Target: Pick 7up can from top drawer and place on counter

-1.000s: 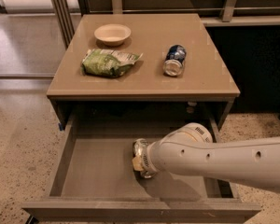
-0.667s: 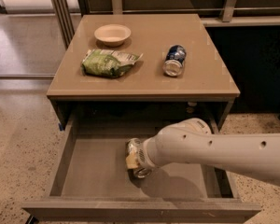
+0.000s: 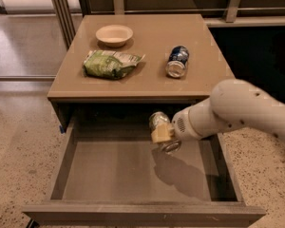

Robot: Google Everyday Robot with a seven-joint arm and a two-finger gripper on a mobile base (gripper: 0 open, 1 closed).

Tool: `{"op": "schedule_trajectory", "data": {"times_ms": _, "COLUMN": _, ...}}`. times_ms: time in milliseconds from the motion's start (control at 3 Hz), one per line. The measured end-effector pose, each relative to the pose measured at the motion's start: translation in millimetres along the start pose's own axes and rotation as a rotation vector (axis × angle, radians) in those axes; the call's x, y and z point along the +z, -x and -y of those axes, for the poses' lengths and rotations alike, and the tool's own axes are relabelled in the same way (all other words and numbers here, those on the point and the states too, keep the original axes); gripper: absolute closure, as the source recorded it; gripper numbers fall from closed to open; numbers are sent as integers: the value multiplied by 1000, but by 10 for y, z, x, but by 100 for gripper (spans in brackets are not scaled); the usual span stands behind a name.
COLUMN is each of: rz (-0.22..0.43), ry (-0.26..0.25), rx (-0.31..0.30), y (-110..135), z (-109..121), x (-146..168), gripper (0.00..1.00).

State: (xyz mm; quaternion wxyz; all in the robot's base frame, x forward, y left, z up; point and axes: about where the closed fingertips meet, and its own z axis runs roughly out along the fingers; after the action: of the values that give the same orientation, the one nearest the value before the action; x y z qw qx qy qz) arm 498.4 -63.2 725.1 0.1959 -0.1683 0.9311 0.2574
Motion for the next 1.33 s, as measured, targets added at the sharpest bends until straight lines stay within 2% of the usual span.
{"op": "schedule_trajectory", "data": {"times_ms": 333, "rz": 34, "ry": 15, "rx": -126, "y": 291, "z": 180, "x": -638, "gripper": 100}}
{"op": "schedule_trajectory", "data": {"times_ms": 667, "rz": 73, "ry": 14, "rx": -233, "y": 560, "z": 105, "x": -886, "gripper": 100}}
{"op": "schedule_trajectory", "data": {"times_ms": 1000, "rz": 73, "ry": 13, "rx": -233, "y": 560, "z": 104, "x": -887, "gripper": 100}}
{"op": "schedule_trajectory", "data": {"times_ms": 1333, "rz": 122, "ry": -29, "rx": -261, "y": 714, "z": 56, "x": -1148, "gripper": 100}}
